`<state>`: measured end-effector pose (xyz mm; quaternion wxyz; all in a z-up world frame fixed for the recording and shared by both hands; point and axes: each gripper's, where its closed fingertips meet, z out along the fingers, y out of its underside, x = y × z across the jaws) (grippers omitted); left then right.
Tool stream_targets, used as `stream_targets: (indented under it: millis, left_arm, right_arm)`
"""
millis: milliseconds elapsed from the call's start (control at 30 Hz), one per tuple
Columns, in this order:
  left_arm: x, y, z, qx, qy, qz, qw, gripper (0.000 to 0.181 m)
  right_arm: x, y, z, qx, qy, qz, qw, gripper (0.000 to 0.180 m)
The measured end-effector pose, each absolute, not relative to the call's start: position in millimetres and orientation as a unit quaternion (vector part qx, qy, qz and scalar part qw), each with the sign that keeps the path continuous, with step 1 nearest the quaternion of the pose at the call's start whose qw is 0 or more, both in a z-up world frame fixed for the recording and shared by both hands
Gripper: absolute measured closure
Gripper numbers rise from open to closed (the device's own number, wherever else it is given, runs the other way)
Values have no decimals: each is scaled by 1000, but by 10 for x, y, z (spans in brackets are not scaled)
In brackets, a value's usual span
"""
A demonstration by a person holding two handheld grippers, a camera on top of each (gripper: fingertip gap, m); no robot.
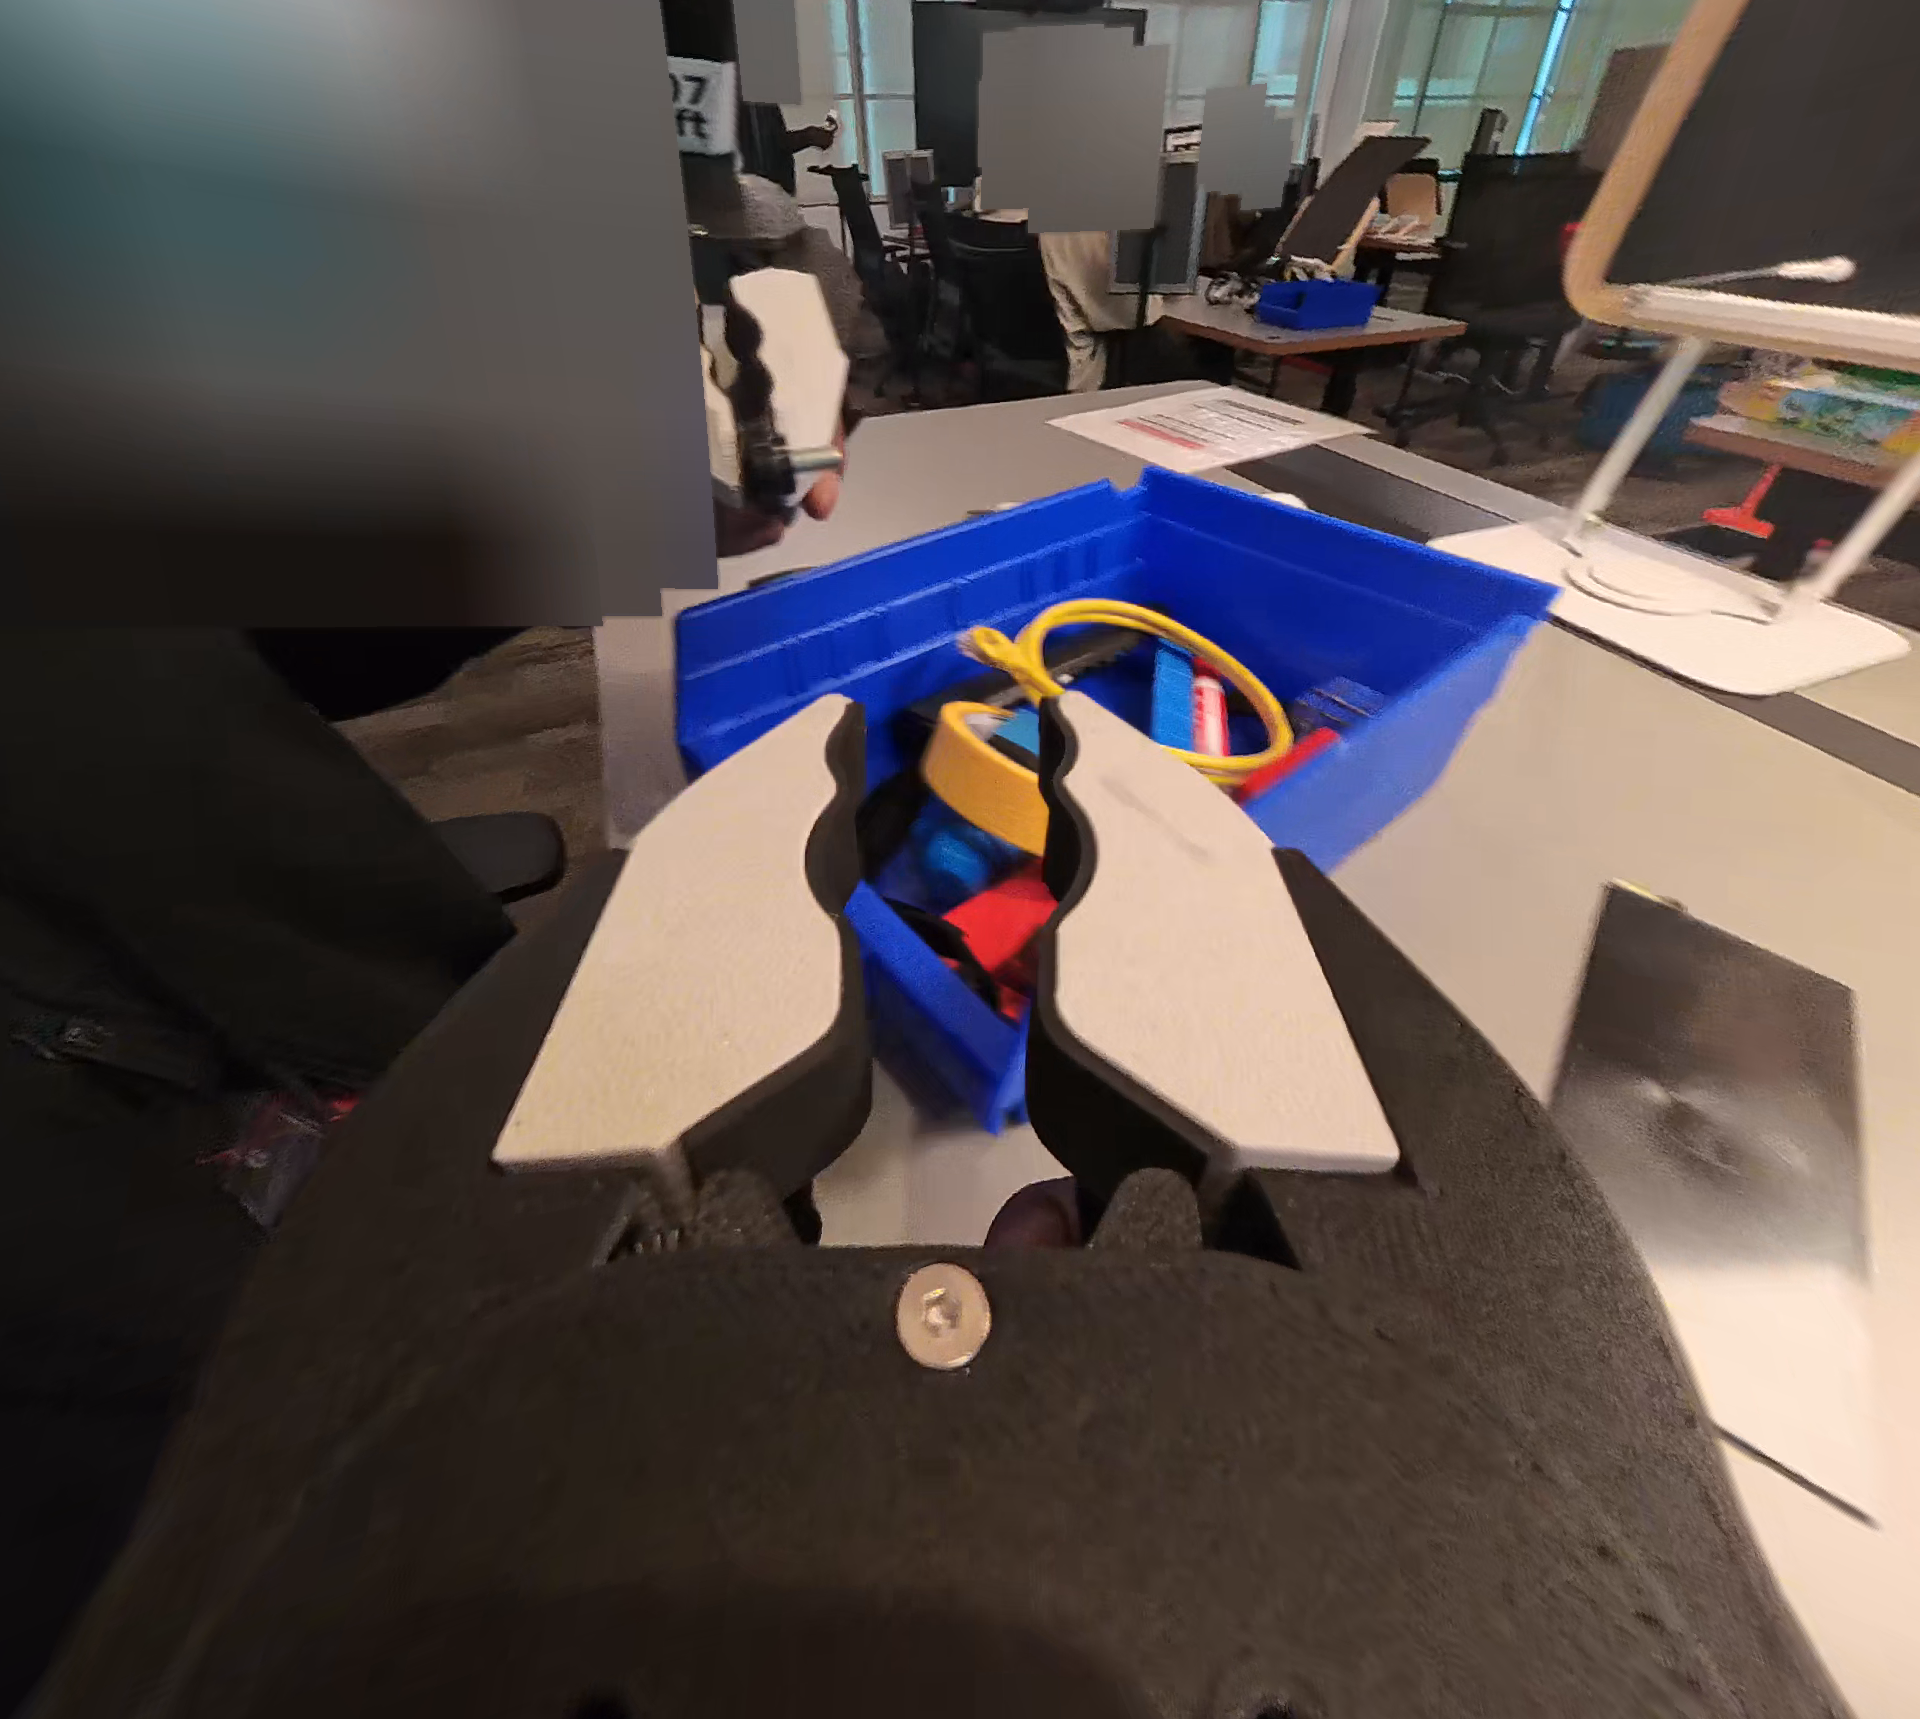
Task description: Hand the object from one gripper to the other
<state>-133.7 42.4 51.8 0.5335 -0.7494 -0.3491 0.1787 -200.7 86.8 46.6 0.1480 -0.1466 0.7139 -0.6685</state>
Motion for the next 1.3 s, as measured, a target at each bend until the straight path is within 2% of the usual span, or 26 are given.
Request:
stream_targets:
  millis: [33,300,467,500,667,733,767,833,967,1033,1200,1267,1300]
  left_arm:
    - [-1309,527,564,-741,-340,184,549,174]
    - [-1032,992,493,-752,-249,223,568,174]
    - [-702,1188,523,-755,-205,262,566,174]
    - [-631,1226,530,-755,-199,274,561,174]
    - [-249,1425,632,-740,-185,313,566,174]
    - [-143,1469,652,-733,-194,330,563,173]
    - [-116,1461,664,-726,-203,344,559,168]
    - [-84,1413,701,-708,-224,361,563,132]
    - [-121,1334,853,-649,-286,272,650,120]
    - [-248,1276,828,-621,-323,211,682,117]
    - [-591,1136,513,-614,-389,152,670,120]
    - [-642,1107,471,-613,-392,149,670,133]
    - [-639,1105,472,-612,-386,146,674,149]
  right_arm:
    - [-1843,869,493,-159,710,-669,151,147]
    - [-994,850,621,-218,688,-661,205,139]
    - [-614,1039,629,-261,690,-646,196,146]
    - [-530,1086,653,-269,685,-648,195,152]
    - [-144,1295,761,-309,662,-657,184,156]
    - [-56,1340,788,-325,652,-668,149,156]
    - [-27,1356,799,-335,646,-674,128,156]
    - [-55,1327,820,-345,632,-692,55,156]
    - [-224,1180,784,-387,576,-704,-148,156]
    - [-263,1122,752,-415,536,-701,-219,156]
    - [-403,932,676,-430,502,-702,-264,156]
    - [-478,855,639,-430,497,-702,-273,156]
    - [-518,815,616,-430,499,-699,-277,156]
